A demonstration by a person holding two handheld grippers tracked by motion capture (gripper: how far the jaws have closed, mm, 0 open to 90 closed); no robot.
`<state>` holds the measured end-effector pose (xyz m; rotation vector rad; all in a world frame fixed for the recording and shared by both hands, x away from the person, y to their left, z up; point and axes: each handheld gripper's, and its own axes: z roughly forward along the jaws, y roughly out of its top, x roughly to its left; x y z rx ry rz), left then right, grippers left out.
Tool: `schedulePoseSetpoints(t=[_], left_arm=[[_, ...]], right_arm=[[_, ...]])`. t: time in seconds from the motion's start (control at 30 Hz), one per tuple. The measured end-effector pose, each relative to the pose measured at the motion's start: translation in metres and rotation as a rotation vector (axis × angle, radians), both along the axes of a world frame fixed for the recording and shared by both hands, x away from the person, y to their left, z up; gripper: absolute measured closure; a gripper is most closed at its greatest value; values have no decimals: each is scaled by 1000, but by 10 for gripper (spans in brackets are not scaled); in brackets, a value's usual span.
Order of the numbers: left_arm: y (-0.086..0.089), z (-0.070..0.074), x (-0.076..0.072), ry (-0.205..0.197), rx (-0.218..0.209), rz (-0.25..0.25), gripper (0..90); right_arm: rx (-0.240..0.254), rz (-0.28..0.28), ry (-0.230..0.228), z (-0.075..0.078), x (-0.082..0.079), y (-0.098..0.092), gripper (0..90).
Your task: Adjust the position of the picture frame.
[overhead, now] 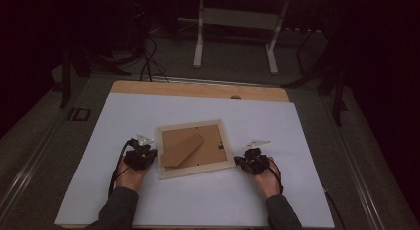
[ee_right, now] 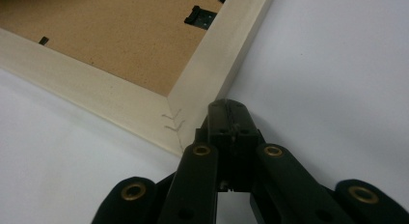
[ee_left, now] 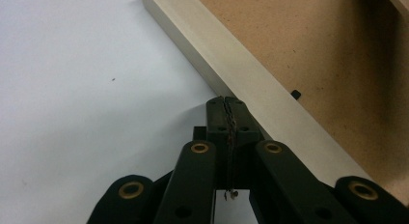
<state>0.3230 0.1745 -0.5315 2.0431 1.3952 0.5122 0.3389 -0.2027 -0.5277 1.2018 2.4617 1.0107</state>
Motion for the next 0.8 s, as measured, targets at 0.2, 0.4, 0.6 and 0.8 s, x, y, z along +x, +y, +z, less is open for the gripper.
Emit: schedulePoseSetpoints(t=[0.2,0.4,0.6,0.8], left_arm=[[-3,-1,6,-3,-20,5,900],[-5,-1,11,-6,-29,7,900],[-1,-1,6,9,-48,-28,900],[-1,0,-9,16,-36,-81,900]], right_arm=[[6,-2,-3,2,-1,-2,900],[12,-3,-10,4,-1,-2,900],[23,-1,-11,3,-2,-4,900],[30,-1,9,2,-1,-6,900]])
